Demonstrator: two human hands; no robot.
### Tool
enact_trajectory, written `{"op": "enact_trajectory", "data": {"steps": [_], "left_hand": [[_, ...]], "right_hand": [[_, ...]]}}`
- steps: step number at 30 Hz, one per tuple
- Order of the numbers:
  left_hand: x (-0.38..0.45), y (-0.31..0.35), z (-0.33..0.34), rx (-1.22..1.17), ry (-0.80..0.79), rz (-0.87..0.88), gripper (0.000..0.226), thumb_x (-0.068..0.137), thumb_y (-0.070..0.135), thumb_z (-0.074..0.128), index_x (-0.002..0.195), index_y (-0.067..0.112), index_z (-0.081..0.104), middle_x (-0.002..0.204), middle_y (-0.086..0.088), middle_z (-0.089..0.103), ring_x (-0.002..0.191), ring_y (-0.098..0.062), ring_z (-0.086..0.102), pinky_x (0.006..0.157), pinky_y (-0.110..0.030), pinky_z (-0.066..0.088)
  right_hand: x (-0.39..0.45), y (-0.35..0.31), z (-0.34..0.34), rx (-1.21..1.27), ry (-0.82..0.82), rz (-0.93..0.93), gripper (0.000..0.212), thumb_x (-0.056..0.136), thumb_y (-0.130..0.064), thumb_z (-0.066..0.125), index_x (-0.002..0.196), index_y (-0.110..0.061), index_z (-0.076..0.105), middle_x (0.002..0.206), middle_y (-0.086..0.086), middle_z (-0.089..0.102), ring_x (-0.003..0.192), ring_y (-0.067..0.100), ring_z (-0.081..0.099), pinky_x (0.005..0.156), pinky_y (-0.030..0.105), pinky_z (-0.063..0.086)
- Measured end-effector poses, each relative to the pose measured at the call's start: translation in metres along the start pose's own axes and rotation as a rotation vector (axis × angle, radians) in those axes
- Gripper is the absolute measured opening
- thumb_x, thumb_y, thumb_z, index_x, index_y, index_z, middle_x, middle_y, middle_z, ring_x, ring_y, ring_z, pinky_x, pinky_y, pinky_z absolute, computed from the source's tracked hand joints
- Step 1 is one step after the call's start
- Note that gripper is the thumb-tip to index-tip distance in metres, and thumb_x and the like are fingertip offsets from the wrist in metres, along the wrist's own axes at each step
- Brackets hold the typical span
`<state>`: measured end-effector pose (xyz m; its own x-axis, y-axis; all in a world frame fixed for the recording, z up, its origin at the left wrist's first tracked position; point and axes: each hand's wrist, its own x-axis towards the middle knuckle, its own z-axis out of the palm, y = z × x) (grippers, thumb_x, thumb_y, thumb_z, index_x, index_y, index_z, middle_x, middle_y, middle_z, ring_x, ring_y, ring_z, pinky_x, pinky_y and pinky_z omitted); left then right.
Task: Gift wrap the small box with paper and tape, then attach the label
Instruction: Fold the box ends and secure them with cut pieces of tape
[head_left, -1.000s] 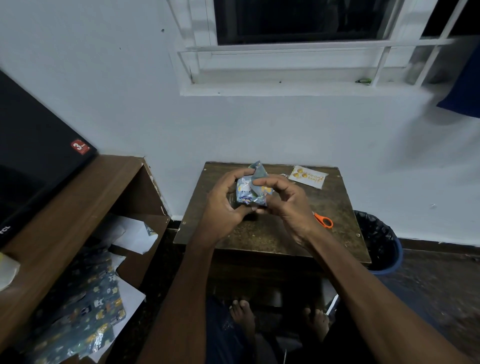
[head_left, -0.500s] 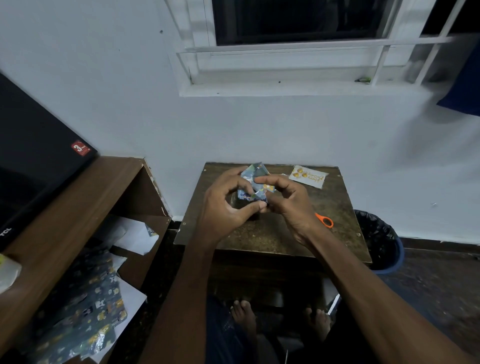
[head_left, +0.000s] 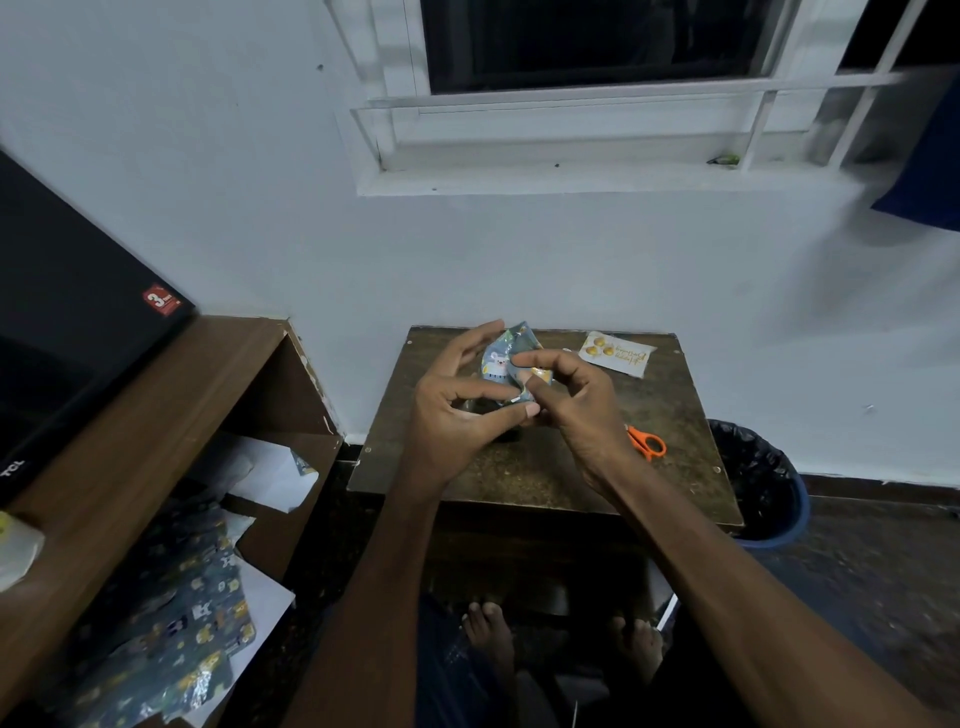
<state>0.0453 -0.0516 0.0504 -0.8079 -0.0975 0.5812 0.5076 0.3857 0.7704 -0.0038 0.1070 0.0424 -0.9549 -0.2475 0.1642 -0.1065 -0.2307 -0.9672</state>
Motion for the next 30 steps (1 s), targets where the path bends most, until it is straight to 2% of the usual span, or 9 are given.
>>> {"op": "enact_trajectory", "data": {"steps": [4,7,10,13,16,20,24,27,30], "left_hand": [[0.0,-0.001,0.003,0.012,0.025,0.024,0.017,0.074,0.003,0.095,0.088,0.006,0.085,0.145,-0.008,0.062,0.137,-0.025,0.059,0.108,-0.035,0.052],[0.0,0.0,0.005,0.046,0.062,0.015,0.017,0.071,0.005,0.097,0.083,0.007,0.085,0.136,-0.01,0.065,0.131,-0.027,0.062,0.107,-0.04,0.053],[0.0,0.004,0.004,0.099,0.102,0.056,0.018,0.069,0.006,0.098,0.081,0.008,0.085,0.124,-0.011,0.066,0.121,-0.023,0.065,0.099,-0.026,0.052],[-0.001,0.005,0.004,0.209,0.13,0.131,0.018,0.069,0.012,0.099,0.081,0.011,0.085,0.111,-0.006,0.067,0.106,-0.018,0.068,0.087,-0.026,0.055],[-0.003,0.007,0.005,0.366,0.123,0.178,0.016,0.072,0.02,0.097,0.083,0.018,0.086,0.112,0.007,0.072,0.103,-0.009,0.071,0.077,-0.034,0.059],[-0.004,0.006,0.006,0.427,0.098,0.198,0.018,0.072,0.02,0.097,0.086,0.021,0.085,0.11,0.015,0.077,0.107,-0.009,0.07,0.081,-0.037,0.058],[-0.003,0.0,0.009,0.346,0.144,0.223,0.017,0.072,0.016,0.098,0.08,0.013,0.084,0.093,0.008,0.079,0.099,-0.017,0.071,0.084,-0.038,0.057],[-0.004,-0.002,0.011,0.268,0.187,0.161,0.016,0.071,0.011,0.097,0.078,0.011,0.084,0.089,0.005,0.079,0.097,-0.017,0.072,0.084,-0.039,0.058],[-0.005,-0.003,0.012,0.265,0.2,0.14,0.014,0.074,0.01,0.095,0.082,0.012,0.084,0.089,0.007,0.079,0.094,-0.014,0.074,0.082,-0.041,0.059]], "right_hand": [[0.002,0.004,-0.002,-0.053,0.027,-0.031,0.012,0.092,-0.017,0.077,0.103,-0.015,0.079,0.112,0.001,0.075,0.105,0.024,0.073,0.074,0.045,0.063],[0.004,0.006,-0.002,-0.105,0.034,-0.053,0.023,0.082,-0.033,0.079,0.101,-0.021,0.08,0.11,-0.003,0.076,0.106,0.024,0.073,0.088,0.057,0.061],[0.006,0.008,-0.002,-0.137,0.028,-0.057,0.029,0.077,-0.041,0.079,0.1,-0.023,0.08,0.11,-0.003,0.076,0.108,0.021,0.072,0.089,0.057,0.061],[0.009,0.012,-0.004,-0.174,0.008,-0.075,0.02,0.083,-0.032,0.08,0.101,-0.025,0.08,0.112,-0.004,0.076,0.112,0.018,0.071,0.091,0.057,0.06],[0.013,0.015,-0.01,-0.213,-0.018,-0.079,0.016,0.088,-0.022,0.082,0.102,-0.028,0.081,0.113,-0.006,0.075,0.112,0.018,0.071,0.092,0.058,0.059],[0.014,0.015,-0.014,-0.229,-0.024,-0.08,0.018,0.089,-0.016,0.081,0.102,-0.028,0.081,0.112,-0.004,0.075,0.111,0.02,0.071,0.091,0.059,0.059],[0.011,0.011,-0.011,-0.193,-0.011,-0.062,0.02,0.082,-0.035,0.082,0.101,-0.027,0.082,0.115,-0.001,0.074,0.114,0.022,0.07,0.09,0.06,0.059],[0.01,0.008,-0.011,-0.149,-0.03,-0.025,0.014,0.088,-0.022,0.082,0.102,-0.021,0.082,0.12,0.005,0.071,0.108,0.025,0.073,0.079,0.06,0.063],[0.008,0.005,-0.009,-0.118,-0.05,-0.007,0.013,0.093,-0.012,0.078,0.104,-0.017,0.081,0.124,0.007,0.068,0.098,0.027,0.075,0.074,0.053,0.065]]}}
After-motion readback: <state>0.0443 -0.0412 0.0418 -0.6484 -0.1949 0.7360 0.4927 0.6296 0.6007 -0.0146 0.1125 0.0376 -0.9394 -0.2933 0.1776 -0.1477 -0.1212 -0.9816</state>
